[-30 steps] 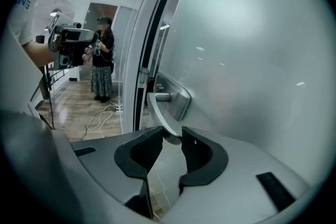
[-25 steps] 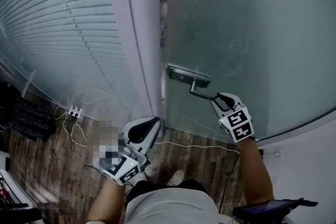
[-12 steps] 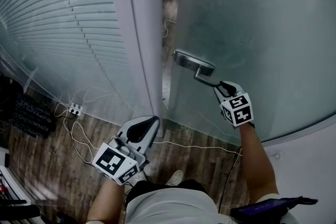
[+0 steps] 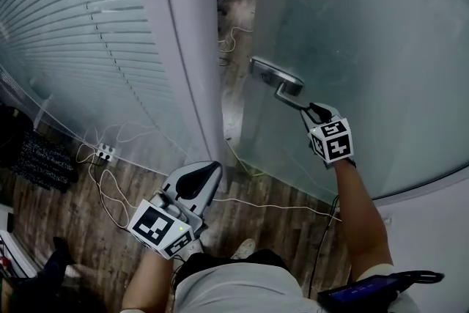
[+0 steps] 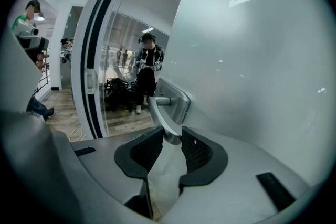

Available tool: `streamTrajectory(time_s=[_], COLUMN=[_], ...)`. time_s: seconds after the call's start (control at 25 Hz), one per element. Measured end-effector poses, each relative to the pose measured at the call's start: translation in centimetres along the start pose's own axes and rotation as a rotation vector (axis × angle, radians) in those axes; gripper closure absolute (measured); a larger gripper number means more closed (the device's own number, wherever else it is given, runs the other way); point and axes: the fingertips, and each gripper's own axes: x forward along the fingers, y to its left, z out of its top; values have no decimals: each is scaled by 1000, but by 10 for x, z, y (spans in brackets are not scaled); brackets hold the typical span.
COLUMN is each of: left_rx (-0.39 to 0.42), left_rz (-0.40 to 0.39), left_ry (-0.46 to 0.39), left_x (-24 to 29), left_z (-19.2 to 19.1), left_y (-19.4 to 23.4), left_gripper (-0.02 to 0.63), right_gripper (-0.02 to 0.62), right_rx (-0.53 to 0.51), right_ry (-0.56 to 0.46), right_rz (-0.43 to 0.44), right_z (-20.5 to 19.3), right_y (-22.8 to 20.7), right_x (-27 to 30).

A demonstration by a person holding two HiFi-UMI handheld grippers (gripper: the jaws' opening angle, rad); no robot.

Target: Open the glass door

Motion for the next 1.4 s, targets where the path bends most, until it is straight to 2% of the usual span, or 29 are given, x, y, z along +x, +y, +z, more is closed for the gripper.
streamTrajectory(time_s=[0.2, 0.52, 0.68, 0.8, 0.92, 1.04, 1.2, 1.4], left_rx=[14, 15, 12, 16, 15, 16, 40, 51], left_rz=[6, 37, 44, 41, 22, -17, -96, -211], left_ry=[6, -2, -4, -6, -9, -8, -10, -9], left_x=[1, -4, -6, -7, -11, -15, -25, -47], left_z=[-28, -12, -13, -16, -4, 9, -4, 8], left_y=[-2, -4, -4, -3, 0, 1, -4, 12], left_gripper=[604, 604, 604, 604, 604, 604, 604, 604], right_gripper=[485, 486, 486, 496, 594, 594, 594, 594], right_rx=[37, 39, 53, 101, 152, 199, 267, 287], right_ry=[-11, -4, -60, -149, -256, -336, -426, -449], right_rz=[-29, -85, -114, -124, -145, -167, -212, -302], right_z=[-29, -12, -5, 7, 32, 51, 40, 64], right_y=[-9, -37, -43, -38, -26, -7, 36, 92], right_x=[17, 20, 4, -22, -69, -118, -173, -222])
